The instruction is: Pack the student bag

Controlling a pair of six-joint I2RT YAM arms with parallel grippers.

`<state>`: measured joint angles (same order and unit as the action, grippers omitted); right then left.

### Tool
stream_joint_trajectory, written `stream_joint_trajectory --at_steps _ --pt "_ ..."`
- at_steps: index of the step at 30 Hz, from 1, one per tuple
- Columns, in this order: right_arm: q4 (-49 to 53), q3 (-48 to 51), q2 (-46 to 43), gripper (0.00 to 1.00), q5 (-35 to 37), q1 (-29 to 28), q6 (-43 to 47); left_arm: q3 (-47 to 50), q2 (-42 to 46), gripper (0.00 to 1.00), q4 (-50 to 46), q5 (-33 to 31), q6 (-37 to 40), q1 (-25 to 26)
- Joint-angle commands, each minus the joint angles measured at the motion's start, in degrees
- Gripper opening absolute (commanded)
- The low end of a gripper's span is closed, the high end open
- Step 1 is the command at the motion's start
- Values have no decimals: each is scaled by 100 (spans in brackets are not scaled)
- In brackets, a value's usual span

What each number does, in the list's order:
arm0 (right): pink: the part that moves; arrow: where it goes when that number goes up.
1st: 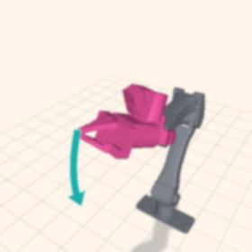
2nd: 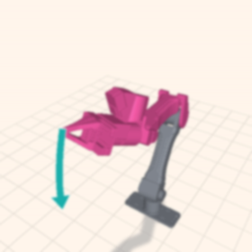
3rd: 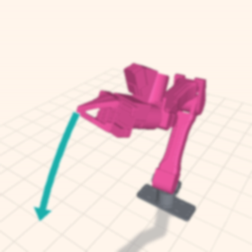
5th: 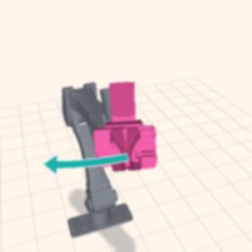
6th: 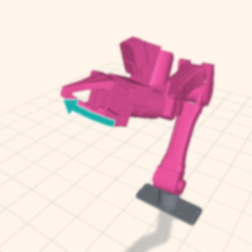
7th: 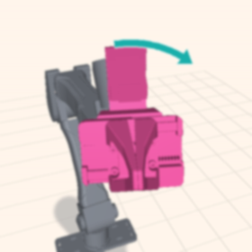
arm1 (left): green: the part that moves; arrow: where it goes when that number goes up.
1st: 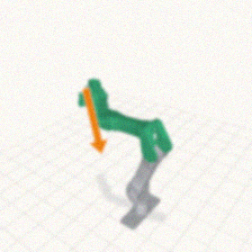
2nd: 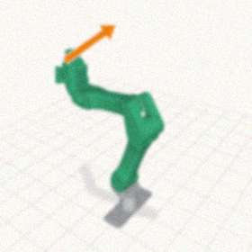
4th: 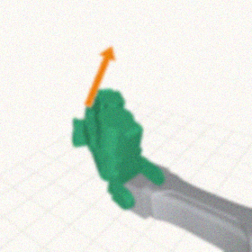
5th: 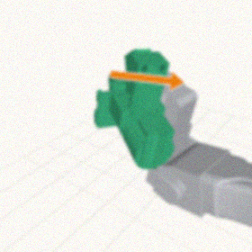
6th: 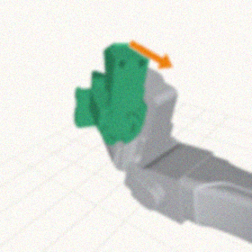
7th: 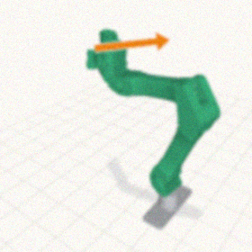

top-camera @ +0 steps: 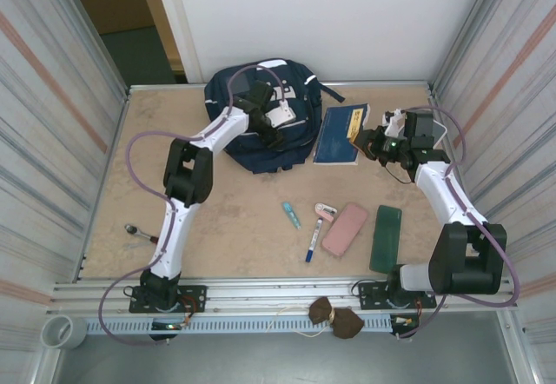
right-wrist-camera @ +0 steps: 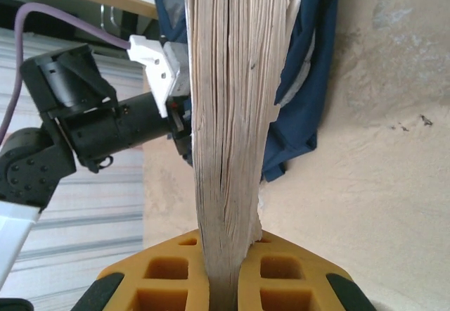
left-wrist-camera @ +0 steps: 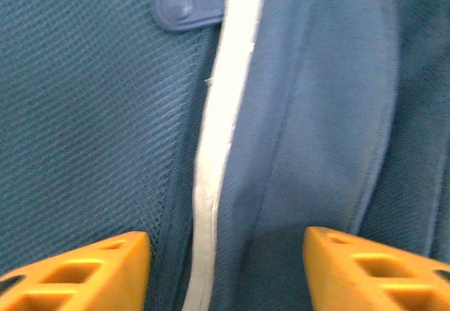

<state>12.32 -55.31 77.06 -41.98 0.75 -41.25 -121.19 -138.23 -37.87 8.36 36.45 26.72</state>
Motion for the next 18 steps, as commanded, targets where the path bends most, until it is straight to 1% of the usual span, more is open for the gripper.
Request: stream_joint_trajectory --at_steps 1,4,6,7,10,14,17,18 --pt "74 3 -33 0 34 21 205 -17 -126 41 -131 14 29 35" --pt "209 5 -33 0 135 21 297 90 128 21 -17 251 -110 28" --pt "300 9 -35 0 211 21 337 184 329 4 56 473 -244 -4" --pt "320 11 -39 0 224 21 337 243 438 0 96 534 -323 -21" --pt "390 3 -46 0 255 6 364 532 826 0 377 852 -592 -99" --pt "457 -23 -50 0 338 -48 407 1015 1330 0 711 1689 -1006 -310" --pt "490 -33 -25 0 395 -91 450 1345 1597 0 907 2072 -1278 -436" --pt "492 -34 -7 0 419 -101 452 1424 1661 0 970 2099 -1357 -459"
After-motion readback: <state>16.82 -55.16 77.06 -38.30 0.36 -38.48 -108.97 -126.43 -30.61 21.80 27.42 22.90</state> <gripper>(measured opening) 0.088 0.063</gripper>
